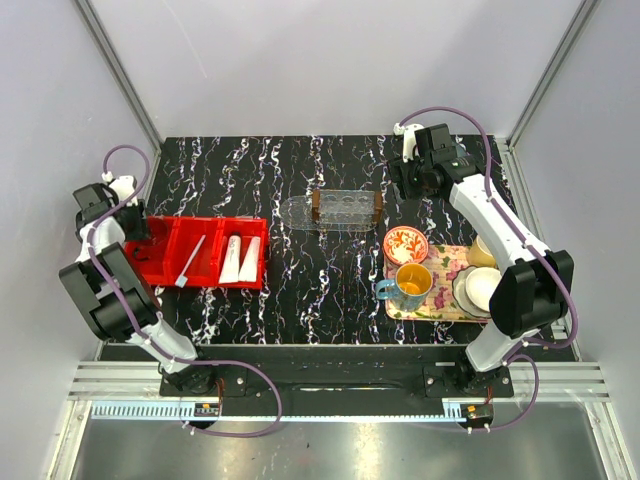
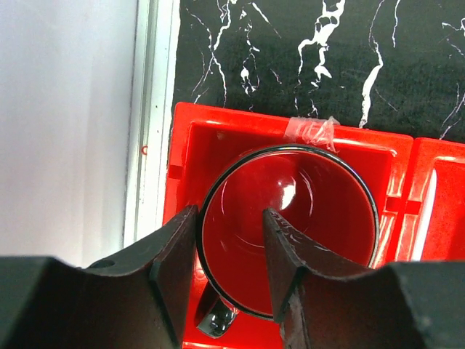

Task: Prepare toiletry sets of a toothbrush and toothpaste on the tray

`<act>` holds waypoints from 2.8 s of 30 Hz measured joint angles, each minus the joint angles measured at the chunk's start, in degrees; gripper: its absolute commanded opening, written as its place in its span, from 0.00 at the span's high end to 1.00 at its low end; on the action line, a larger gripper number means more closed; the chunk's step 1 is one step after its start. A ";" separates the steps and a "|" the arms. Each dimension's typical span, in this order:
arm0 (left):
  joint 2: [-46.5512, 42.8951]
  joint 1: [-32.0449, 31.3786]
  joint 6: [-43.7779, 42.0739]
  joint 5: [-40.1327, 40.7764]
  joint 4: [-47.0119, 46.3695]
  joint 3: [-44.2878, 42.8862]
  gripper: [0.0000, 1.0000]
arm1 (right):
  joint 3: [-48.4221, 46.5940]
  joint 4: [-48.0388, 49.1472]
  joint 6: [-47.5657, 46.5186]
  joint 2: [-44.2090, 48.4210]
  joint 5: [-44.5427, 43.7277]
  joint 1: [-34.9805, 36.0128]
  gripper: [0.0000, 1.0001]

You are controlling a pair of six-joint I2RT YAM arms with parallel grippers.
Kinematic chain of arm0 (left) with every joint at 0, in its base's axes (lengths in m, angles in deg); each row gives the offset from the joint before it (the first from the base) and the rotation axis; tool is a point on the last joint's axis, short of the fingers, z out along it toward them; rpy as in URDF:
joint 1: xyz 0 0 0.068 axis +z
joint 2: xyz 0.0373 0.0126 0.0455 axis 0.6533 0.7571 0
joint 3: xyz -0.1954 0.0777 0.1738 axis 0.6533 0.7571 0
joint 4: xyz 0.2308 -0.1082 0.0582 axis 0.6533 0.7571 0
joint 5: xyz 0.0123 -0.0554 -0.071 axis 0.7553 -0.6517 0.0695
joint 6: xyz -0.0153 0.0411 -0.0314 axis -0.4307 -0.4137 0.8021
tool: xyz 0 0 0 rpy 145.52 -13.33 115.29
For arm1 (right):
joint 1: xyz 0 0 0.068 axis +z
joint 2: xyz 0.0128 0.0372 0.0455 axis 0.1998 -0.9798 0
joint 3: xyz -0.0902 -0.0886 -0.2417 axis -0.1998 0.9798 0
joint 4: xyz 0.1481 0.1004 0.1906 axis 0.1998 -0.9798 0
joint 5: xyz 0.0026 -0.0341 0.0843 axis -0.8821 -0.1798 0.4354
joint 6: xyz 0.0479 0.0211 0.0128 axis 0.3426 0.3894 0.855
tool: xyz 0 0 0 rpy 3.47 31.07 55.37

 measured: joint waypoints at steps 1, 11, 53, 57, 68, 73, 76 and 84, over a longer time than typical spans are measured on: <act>0.07 -0.13 -0.26 0.17 -0.17 0.00 0.57 | 0.00 0.00 -0.04 0.00 0.00 0.00 0.32; 1.90 -0.81 -2.21 0.87 -0.72 -0.24 0.74 | 0.04 0.00 -0.17 -0.04 0.00 0.00 0.33; -0.81 2.38 -0.63 1.36 13.53 -8.35 1.00 | 0.37 0.00 -0.31 -1.11 1.44 -0.02 0.35; -1.36 2.40 -0.02 0.92 14.27 -9.64 1.00 | 0.37 0.00 -0.31 -1.11 1.44 -0.02 0.35; -6.97 1.38 2.16 -1.14 19.91 -12.74 1.00 | 0.37 -0.07 -0.31 -1.11 1.51 -0.02 0.35; -10.73 -2.84 4.35 -1.40 21.86 -14.91 1.00 | 0.35 -0.72 -0.35 -1.11 1.51 -0.02 0.35; -12.11 -6.75 6.03 -1.27 23.06 -16.81 1.00 | 0.35 -1.20 -0.39 -1.11 1.51 -0.02 0.35; -10.51 -17.31 11.30 0.00 24.74 -25.24 1.00 | 0.35 -1.27 -0.59 -1.11 1.51 -0.02 0.35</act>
